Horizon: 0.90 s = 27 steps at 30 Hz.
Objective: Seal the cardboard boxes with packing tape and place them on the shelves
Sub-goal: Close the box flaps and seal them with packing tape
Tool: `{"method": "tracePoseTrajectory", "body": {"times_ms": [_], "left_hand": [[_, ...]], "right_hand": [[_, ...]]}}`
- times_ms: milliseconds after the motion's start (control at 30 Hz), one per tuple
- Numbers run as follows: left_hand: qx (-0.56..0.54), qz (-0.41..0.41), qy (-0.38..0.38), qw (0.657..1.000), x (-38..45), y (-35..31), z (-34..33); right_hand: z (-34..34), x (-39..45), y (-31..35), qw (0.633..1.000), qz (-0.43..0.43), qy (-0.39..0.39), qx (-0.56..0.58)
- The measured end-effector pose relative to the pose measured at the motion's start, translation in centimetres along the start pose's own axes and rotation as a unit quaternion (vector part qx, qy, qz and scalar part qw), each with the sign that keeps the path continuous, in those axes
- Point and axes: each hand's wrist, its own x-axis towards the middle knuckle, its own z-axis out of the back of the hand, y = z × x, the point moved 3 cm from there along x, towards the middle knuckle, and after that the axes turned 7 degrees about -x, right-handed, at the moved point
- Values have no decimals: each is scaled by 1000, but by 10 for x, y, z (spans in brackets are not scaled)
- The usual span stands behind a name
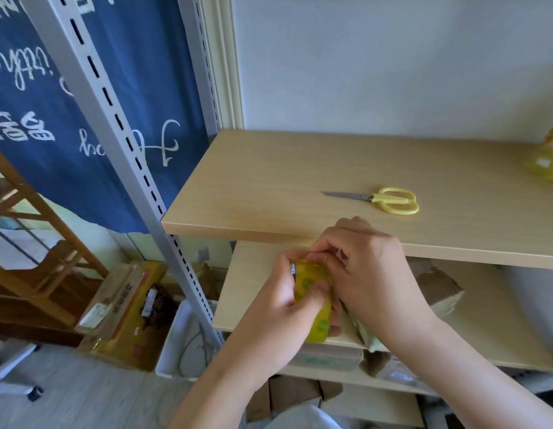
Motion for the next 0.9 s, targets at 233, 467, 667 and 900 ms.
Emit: {"method": "tracePoseTrajectory", "body": {"times_ms": [233,467,667,900], "left_hand": [[-109,70,-90,988,8,9,8],[-61,57,-141,986,42,7,7],[-15,7,-130,991,43,13,11],[22,-13,-141,990,47,19,14]], "right_hand": [[2,19,-1,999,-11,-10,40],[-20,51,-18,999,-48,17,15],[-20,61,-42,993,-83,44,-72],[-34,65,-40,991,-87,41,-94]]}}
